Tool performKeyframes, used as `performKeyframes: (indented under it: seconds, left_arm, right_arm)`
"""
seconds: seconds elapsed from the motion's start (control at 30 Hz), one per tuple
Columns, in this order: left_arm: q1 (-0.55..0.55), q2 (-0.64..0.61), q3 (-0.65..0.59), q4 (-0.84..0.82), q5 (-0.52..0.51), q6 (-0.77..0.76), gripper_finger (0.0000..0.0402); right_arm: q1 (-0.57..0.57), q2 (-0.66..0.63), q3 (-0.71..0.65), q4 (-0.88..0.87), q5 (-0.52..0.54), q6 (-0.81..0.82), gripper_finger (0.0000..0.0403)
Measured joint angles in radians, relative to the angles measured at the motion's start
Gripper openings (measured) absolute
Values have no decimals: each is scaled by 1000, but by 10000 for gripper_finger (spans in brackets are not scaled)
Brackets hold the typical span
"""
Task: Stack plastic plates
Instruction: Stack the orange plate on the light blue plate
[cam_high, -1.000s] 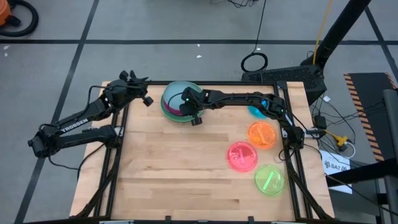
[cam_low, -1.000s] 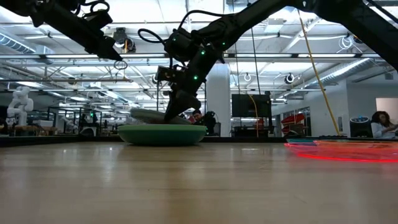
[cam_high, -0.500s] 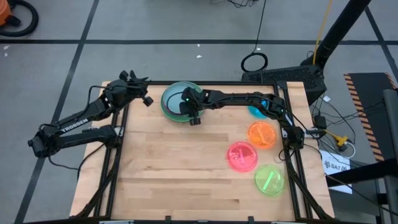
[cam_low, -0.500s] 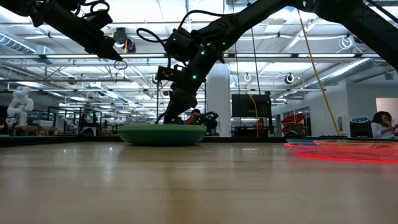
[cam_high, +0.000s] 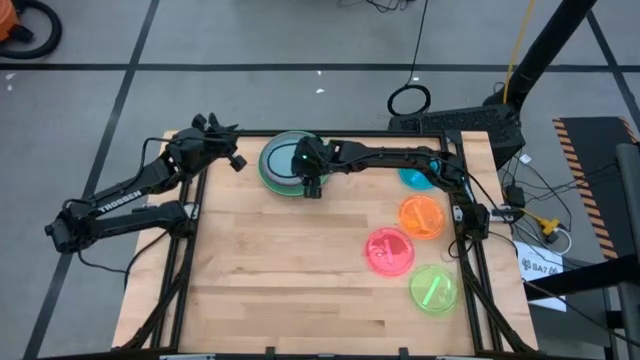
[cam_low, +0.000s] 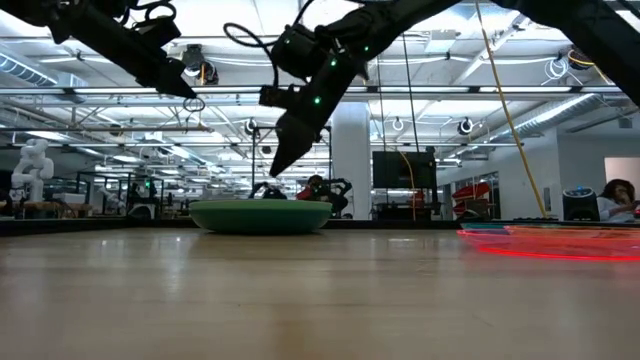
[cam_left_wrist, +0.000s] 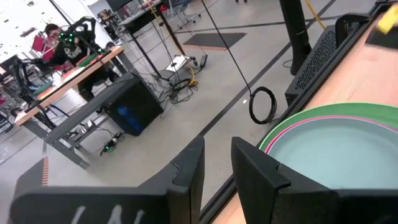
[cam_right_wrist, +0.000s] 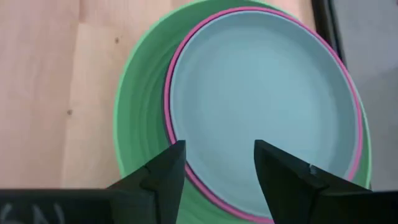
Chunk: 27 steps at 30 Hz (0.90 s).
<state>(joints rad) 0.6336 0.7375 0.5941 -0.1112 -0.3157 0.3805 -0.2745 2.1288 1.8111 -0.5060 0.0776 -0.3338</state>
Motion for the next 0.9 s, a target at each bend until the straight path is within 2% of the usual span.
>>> performKeyframes:
  seconds: [0.13, 0.37, 0.63, 0.9]
  left_arm:
    - [-1, 0, 0, 0, 0, 0, 88]
    - [-1, 0, 0, 0, 0, -2, 88]
    - [-1, 0, 0, 6, 1, 13, 88]
    - [0, 0, 0, 57, 1, 32, 88]
  right_arm:
    - [8, -41, 0, -62, 0, 89, 185]
    - [38, -98, 0, -237, -10, 339, 185]
    - [90, -110, -1, -564, -133, 572, 185]
    - [137, -121, -61, -751, -103, 712, 185]
